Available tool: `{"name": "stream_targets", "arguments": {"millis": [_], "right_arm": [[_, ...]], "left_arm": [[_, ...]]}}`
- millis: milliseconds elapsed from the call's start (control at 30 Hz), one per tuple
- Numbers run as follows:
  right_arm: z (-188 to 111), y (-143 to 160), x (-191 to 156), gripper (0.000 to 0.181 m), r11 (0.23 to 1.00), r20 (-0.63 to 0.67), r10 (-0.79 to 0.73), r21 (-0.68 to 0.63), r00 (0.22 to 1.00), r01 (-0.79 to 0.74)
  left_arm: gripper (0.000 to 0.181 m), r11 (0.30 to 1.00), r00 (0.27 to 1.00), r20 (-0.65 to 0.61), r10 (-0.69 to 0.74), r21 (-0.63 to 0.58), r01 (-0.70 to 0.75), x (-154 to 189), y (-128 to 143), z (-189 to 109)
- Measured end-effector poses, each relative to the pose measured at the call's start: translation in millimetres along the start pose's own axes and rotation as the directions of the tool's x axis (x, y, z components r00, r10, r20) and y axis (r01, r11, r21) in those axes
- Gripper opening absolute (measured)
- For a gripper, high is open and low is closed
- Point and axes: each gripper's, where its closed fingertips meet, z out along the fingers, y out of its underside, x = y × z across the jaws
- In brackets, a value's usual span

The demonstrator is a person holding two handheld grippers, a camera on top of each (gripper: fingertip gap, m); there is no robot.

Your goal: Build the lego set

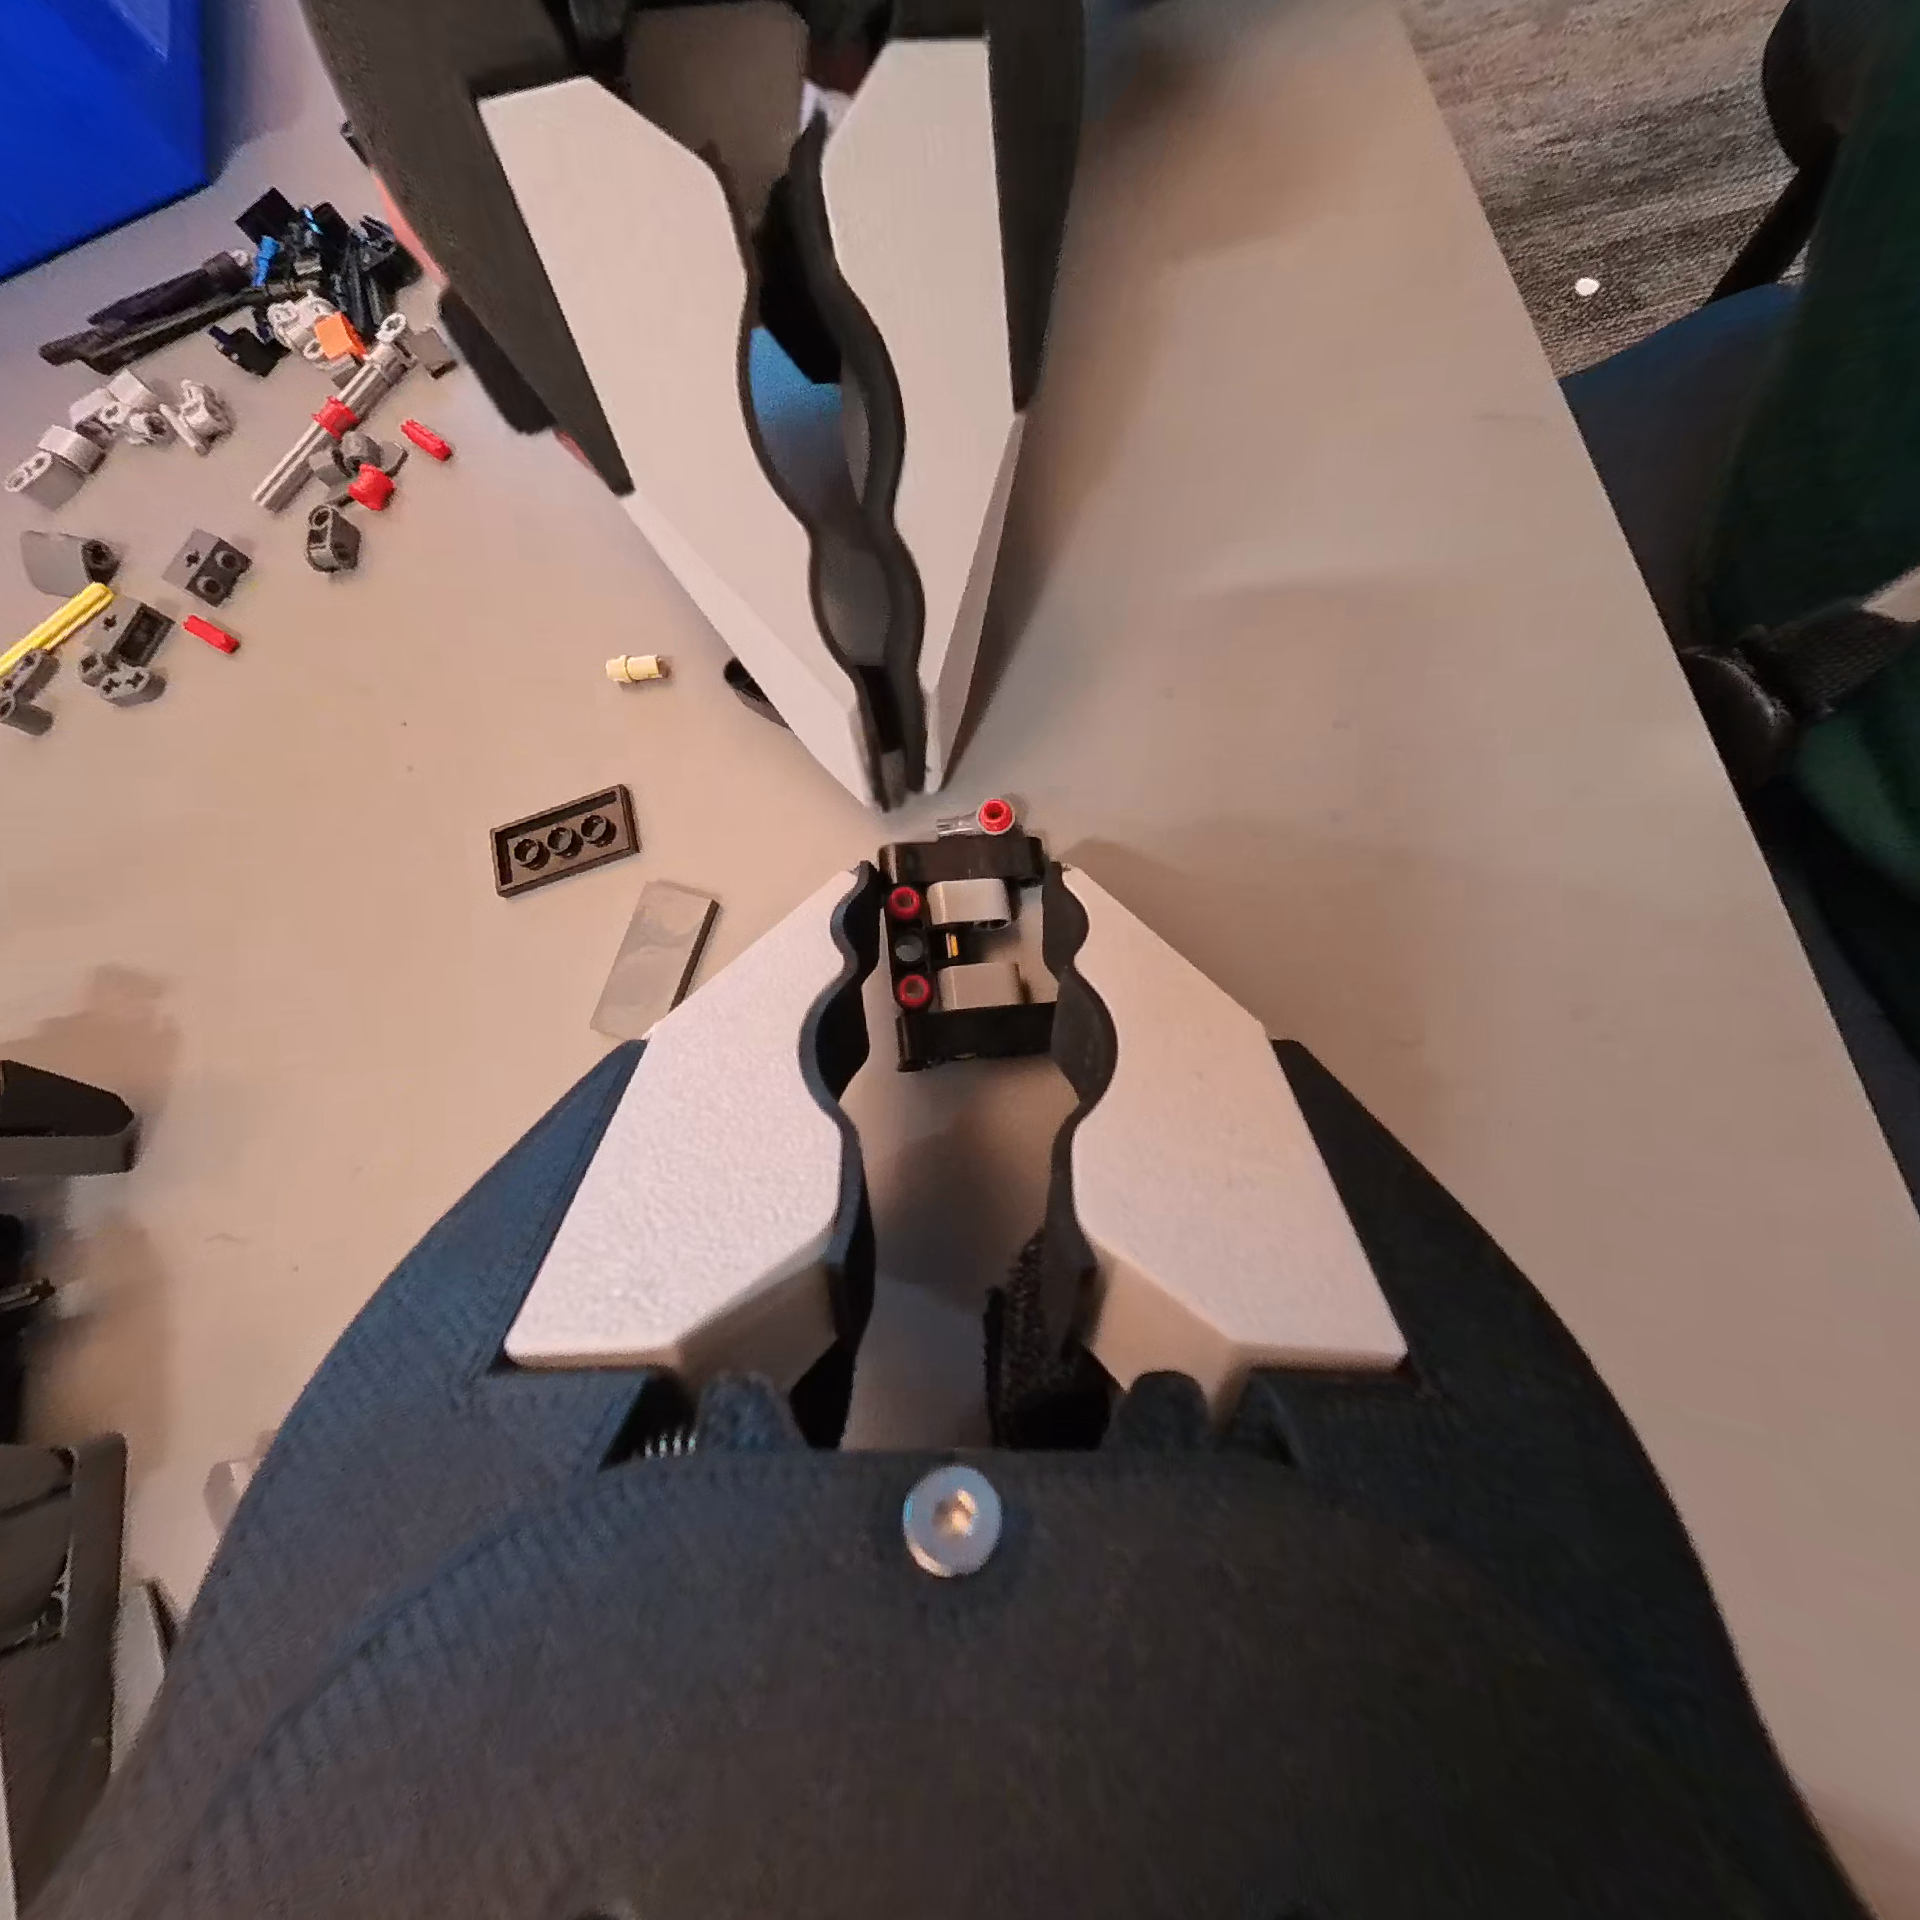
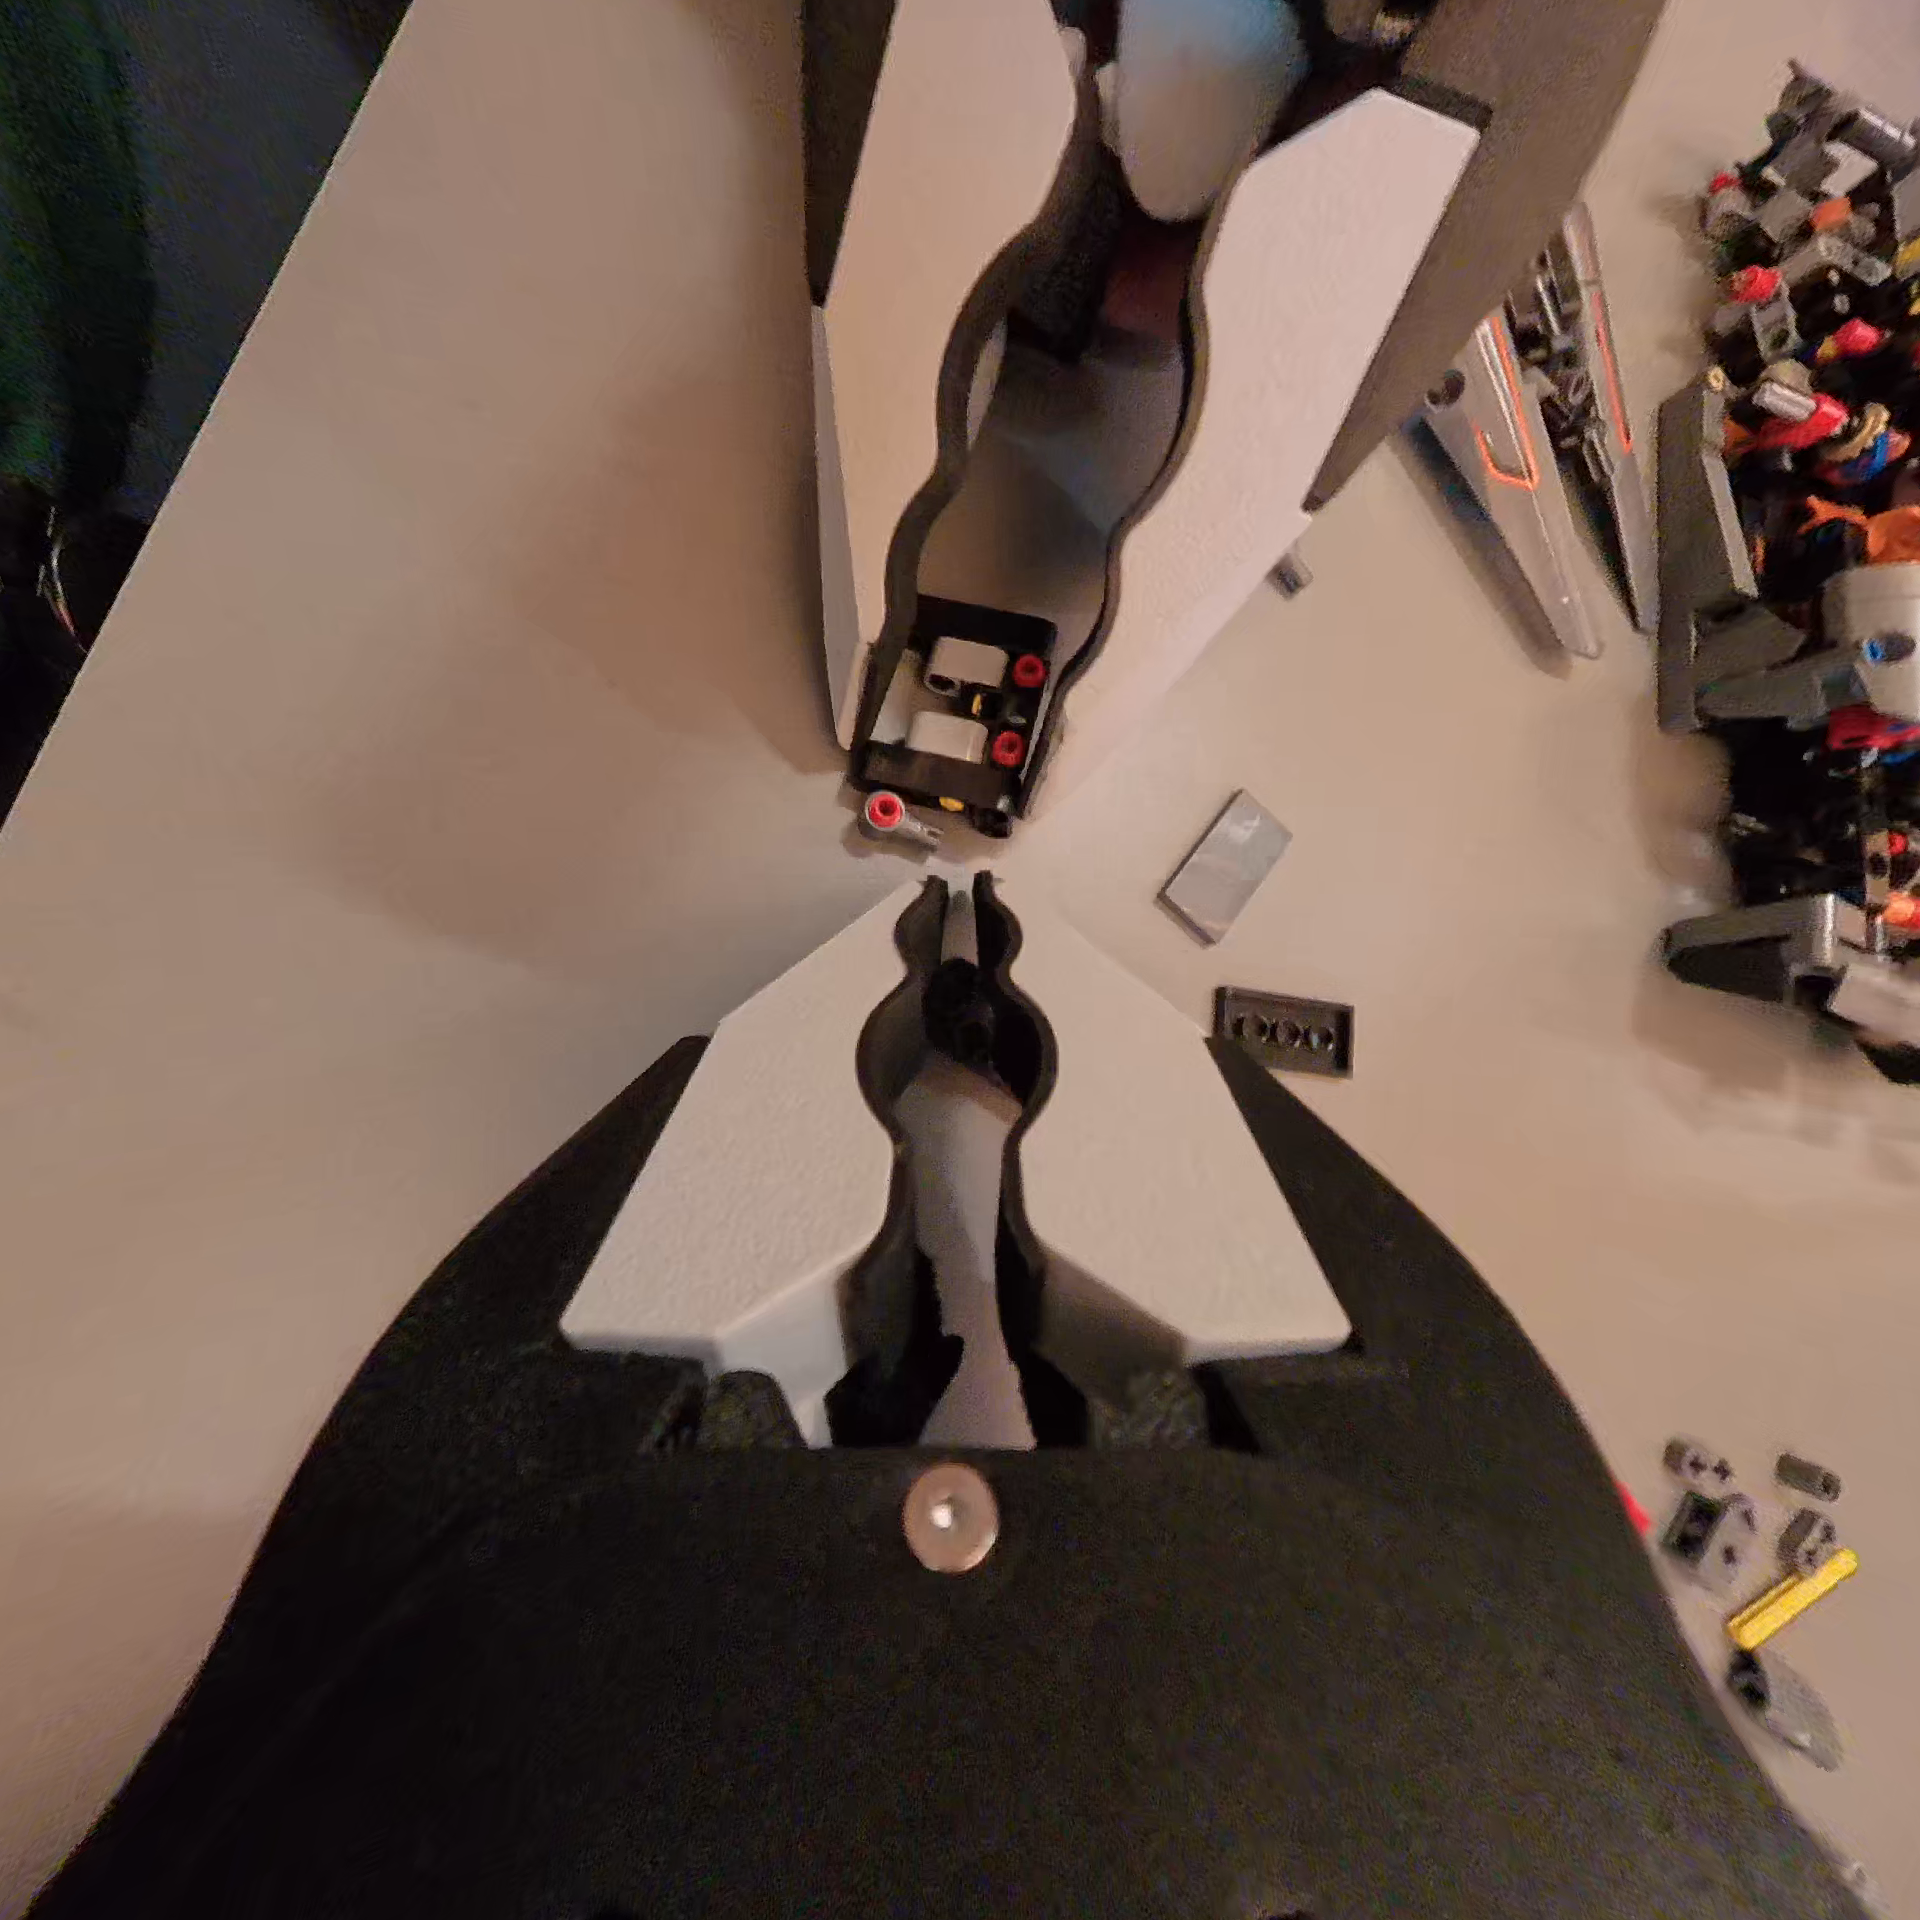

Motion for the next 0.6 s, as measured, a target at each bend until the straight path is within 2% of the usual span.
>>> {"name": "stream_targets", "arguments": {"millis": [100, 167, 267, 400, 600], "right_arm": [[-9, 4, 1, 0.01, 0.997, 0.0, 0.074, -0.013, 0.997, -0.074], [-16, -3, -1, 0.01, 0.992, 0.008, 0.126, 0.01, 0.992, -0.126], [-16, -10, -9, 0.014, 0.984, 0.009, 0.176, -0.022, 0.984, -0.176], [-13, -18, -11, 0.015, 0.97, -0.079, 0.239, -0.02, 0.968, -0.241], [0, -11, -12, 0.018, 0.945, -0.16, 0.311, -0.048, 0.937, -0.323]], "left_arm": [[0.029, 1.0, 1.0, -0.019, -0.015, -0.001, 0.015, 3, 1, -3], [0.029, 0.999, 0.999, -0.033, -0.036, -0.005, 0.036, 5, 4, -7], [0.03, 0.997, 0.996, -0.046, -0.073, -0.019, 0.072, 8, 10, -9], [0.031, 0.998, 0.999, 0.009, -0.045, -0.038, 0.045, 6, 11, -13], [0.039, 0.999, 0.998, 0.045, -0.033, -0.021, 0.034, 7, 5, -20]]}}
